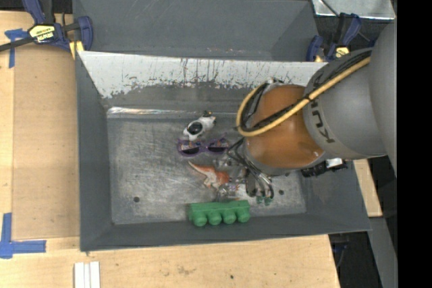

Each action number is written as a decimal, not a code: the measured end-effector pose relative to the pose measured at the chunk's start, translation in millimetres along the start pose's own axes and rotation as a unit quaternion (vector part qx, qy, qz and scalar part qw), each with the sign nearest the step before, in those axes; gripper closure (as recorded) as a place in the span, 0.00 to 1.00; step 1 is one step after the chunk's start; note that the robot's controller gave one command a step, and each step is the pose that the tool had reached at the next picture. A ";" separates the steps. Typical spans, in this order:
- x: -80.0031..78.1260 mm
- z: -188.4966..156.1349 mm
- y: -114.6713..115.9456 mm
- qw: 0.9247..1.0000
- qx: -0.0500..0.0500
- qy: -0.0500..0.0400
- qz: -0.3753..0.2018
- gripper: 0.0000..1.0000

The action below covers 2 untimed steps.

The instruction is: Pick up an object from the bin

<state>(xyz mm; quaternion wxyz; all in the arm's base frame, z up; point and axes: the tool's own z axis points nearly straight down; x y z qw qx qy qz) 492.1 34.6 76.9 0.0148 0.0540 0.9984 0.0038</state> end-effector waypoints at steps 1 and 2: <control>0.0 0.0 0.0 1.000 0.000 0.000 0.000 1.00; -14.0 -148.9 -14.2 1.000 0.004 0.013 -0.009 1.00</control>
Offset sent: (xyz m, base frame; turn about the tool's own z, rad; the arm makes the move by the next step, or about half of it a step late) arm 0.0067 -0.0162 0.1484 -0.0187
